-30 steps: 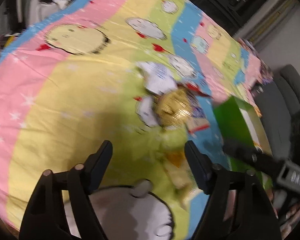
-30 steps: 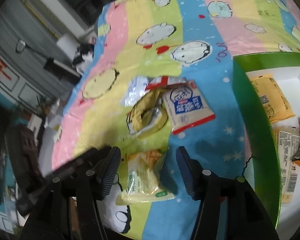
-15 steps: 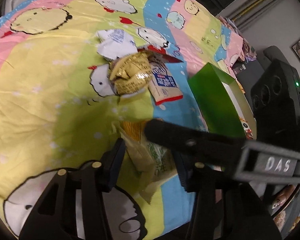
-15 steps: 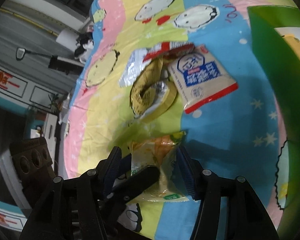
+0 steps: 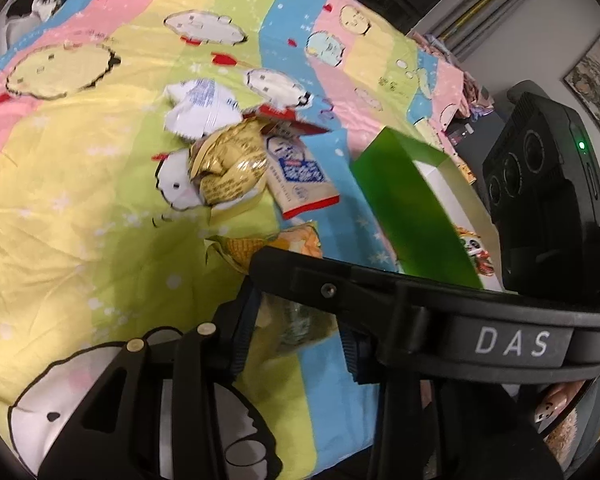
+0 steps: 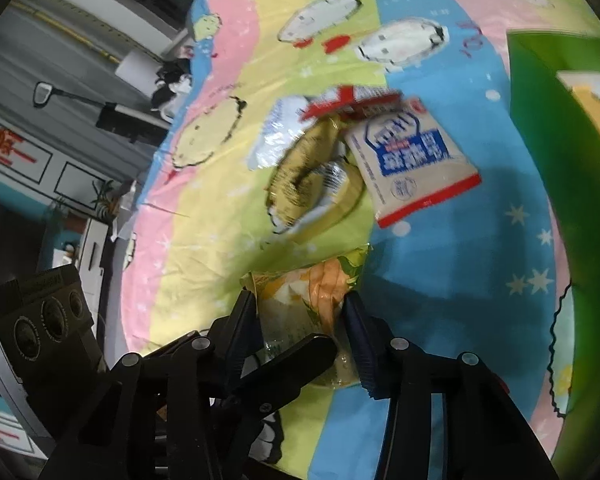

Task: Organize snacks
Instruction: 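Carry the green-and-yellow bag with the right tool over the green box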

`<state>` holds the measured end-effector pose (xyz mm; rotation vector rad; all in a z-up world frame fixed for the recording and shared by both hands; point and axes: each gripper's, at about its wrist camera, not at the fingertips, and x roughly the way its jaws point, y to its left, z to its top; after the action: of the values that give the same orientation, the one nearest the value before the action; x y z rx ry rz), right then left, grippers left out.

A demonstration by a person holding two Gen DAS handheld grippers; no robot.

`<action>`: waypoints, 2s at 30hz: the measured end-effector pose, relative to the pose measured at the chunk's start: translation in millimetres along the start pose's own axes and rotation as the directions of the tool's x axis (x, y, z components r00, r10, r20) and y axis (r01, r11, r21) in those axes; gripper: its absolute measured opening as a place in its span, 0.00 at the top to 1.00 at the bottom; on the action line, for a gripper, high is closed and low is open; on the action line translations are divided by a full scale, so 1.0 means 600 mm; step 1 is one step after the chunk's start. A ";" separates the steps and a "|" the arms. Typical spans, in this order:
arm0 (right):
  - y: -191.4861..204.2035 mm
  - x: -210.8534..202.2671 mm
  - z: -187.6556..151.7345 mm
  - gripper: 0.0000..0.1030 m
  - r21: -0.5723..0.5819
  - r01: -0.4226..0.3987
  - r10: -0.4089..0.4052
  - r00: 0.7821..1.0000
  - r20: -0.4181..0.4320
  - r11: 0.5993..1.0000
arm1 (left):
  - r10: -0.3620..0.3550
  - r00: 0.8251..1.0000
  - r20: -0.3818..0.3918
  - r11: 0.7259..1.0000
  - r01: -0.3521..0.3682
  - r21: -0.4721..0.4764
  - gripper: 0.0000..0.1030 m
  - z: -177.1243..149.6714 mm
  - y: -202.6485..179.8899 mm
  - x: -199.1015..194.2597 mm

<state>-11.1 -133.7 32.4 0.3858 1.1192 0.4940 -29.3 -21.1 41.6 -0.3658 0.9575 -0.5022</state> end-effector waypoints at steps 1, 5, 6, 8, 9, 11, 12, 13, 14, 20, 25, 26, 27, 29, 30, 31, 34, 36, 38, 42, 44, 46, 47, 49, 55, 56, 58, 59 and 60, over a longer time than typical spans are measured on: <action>0.005 -0.007 -0.001 0.53 -0.009 -0.002 0.003 1.000 0.015 1.000 | -0.003 1.000 0.014 1.000 0.003 0.006 0.65 0.001 -0.005 -0.006; 0.021 -0.037 -0.001 0.53 -0.036 -0.015 0.017 0.998 0.068 0.999 | 0.002 0.997 0.076 0.999 -0.006 0.043 0.65 0.004 -0.028 -0.027; 0.026 -0.048 -0.002 0.53 -0.045 -0.016 0.020 0.996 0.087 0.999 | 0.002 0.996 0.093 0.998 -0.007 0.056 0.65 0.005 -0.035 -0.034; 0.035 -0.066 -0.003 0.53 -0.060 -0.016 0.022 0.993 0.115 0.998 | 0.008 0.992 0.123 0.997 -0.018 0.080 0.65 0.007 -0.050 -0.045; 0.038 -0.073 -0.004 0.53 -0.068 -0.016 0.024 0.992 0.127 0.998 | 0.014 0.991 0.136 0.996 -0.026 0.089 0.65 0.008 -0.056 -0.047; 0.047 -0.091 -0.007 0.53 -0.085 -0.016 0.029 0.987 0.158 0.996 | 0.022 0.987 0.161 0.993 -0.040 0.109 0.65 0.010 -0.072 -0.056; 0.049 -0.100 -0.008 0.53 -0.090 -0.012 0.027 0.984 0.175 0.996 | 0.019 0.985 0.169 0.992 -0.039 0.116 0.65 0.012 -0.077 -0.059; 0.050 -0.108 -0.009 0.53 -0.091 -0.009 0.026 0.982 0.188 0.996 | 0.013 0.984 0.180 0.991 -0.036 0.125 0.65 0.013 -0.085 -0.063; 0.051 -0.115 -0.011 0.53 -0.093 -0.009 0.028 0.979 0.202 0.996 | 0.011 0.982 0.186 0.991 -0.036 0.131 0.65 0.014 -0.088 -0.066; 0.044 -0.162 -0.015 0.53 -0.090 -0.020 0.043 0.962 0.271 0.996 | -0.002 0.977 0.213 0.981 -0.040 0.189 0.65 0.025 -0.131 -0.076; 0.028 -0.200 -0.016 0.53 -0.071 -0.022 0.044 0.945 0.325 0.997 | -0.015 0.975 0.222 0.972 -0.038 0.234 0.65 0.029 -0.169 -0.076; 0.024 -0.207 -0.016 0.53 -0.068 -0.022 0.043 0.941 0.335 0.997 | -0.019 0.974 0.224 0.969 -0.038 0.245 0.65 0.030 -0.177 -0.075; 0.020 -0.215 -0.017 0.53 -0.064 -0.020 0.041 0.937 0.346 0.998 | -0.024 0.974 0.224 0.965 -0.036 0.258 0.65 0.031 -0.187 -0.073; 0.011 -0.232 -0.018 0.53 -0.054 -0.016 0.035 0.929 0.369 0.998 | -0.034 0.974 0.225 0.960 -0.031 0.279 0.66 0.033 -0.207 -0.068; 0.003 -0.242 -0.018 0.53 -0.047 -0.014 0.031 0.923 0.382 0.999 | -0.038 0.974 0.225 0.957 -0.029 0.287 0.66 0.034 -0.214 -0.066; -0.003 -0.248 -0.019 0.53 -0.041 -0.015 0.030 0.920 0.391 0.999 | -0.040 0.974 0.224 0.955 -0.028 0.295 0.66 0.035 -0.222 -0.063; -0.020 -0.267 -0.021 0.53 -0.009 -0.009 0.012 0.906 0.424 1.000 | -0.047 0.974 0.221 0.946 -0.028 0.324 0.66 0.036 -0.249 -0.052; -0.032 -0.280 -0.023 0.53 0.001 -0.011 0.009 0.898 0.440 1.000 | -0.054 0.974 0.220 0.941 -0.024 0.338 0.66 0.037 -0.265 -0.045; -0.046 -0.292 -0.024 0.53 0.016 -0.015 0.007 0.891 0.454 1.000 | -0.062 0.975 0.214 0.936 -0.018 0.351 0.66 0.038 -0.280 -0.036; -0.074 -0.315 -0.025 0.53 0.044 -0.019 -0.005 0.879 0.478 0.999 | -0.074 0.977 0.199 0.925 -0.007 0.379 0.67 0.039 -0.305 -0.020; -0.086 -0.324 -0.027 0.53 0.057 -0.022 -0.009 0.872 0.489 0.998 | -0.082 0.978 0.193 0.921 0.001 0.391 0.67 0.039 -0.317 -0.011; -0.100 -0.332 -0.029 0.53 0.074 -0.019 -0.020 0.867 0.498 0.997 | -0.092 0.980 0.178 0.917 0.014 0.399 0.67 0.040 -0.331 0.002; -0.106 -0.335 -0.030 0.53 0.083 -0.019 -0.025 0.865 0.500 0.996 | -0.094 0.981 0.172 0.915 0.018 0.403 0.67 0.040 -0.336 0.008; -0.120 -0.341 -0.031 0.53 0.098 -0.022 -0.031 0.863 0.505 0.995 | -0.096 0.982 0.160 0.910 0.022 0.414 0.67 0.040 -0.348 0.019; -0.162 -0.359 -0.037 0.53 0.156 -0.027 -0.059 0.850 0.523 0.987 | -0.115 0.987 0.113 0.897 0.055 0.439 0.66 0.040 -0.381 0.054; -0.167 -0.361 -0.037 0.53 0.163 -0.025 -0.065 0.850 0.523 0.986 | -0.118 0.987 0.107 0.896 0.060 0.441 0.66 0.038 -0.383 0.056; -0.180 -0.363 -0.038 0.53 0.184 -0.022 -0.079 0.850 0.521 0.983 | -0.124 0.988 0.091 0.895 0.072 0.440 0.66 0.037 -0.390 0.066; -0.185 -0.364 -0.038 0.53 0.191 -0.021 -0.082 0.850 0.520 0.981 | -0.128 0.988 0.081 0.894 0.080 0.440 0.66 0.036 -0.394 0.073; -0.191 -0.366 -0.038 0.53 0.199 -0.020 -0.088 0.850 0.519 0.980 | -0.131 0.989 0.074 0.894 0.086 0.439 0.66 0.035 -0.396 0.077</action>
<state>-87.8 -349.7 128.2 0.6323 0.6354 0.2182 -47.4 -241.6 141.6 -0.0374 0.7014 -0.7756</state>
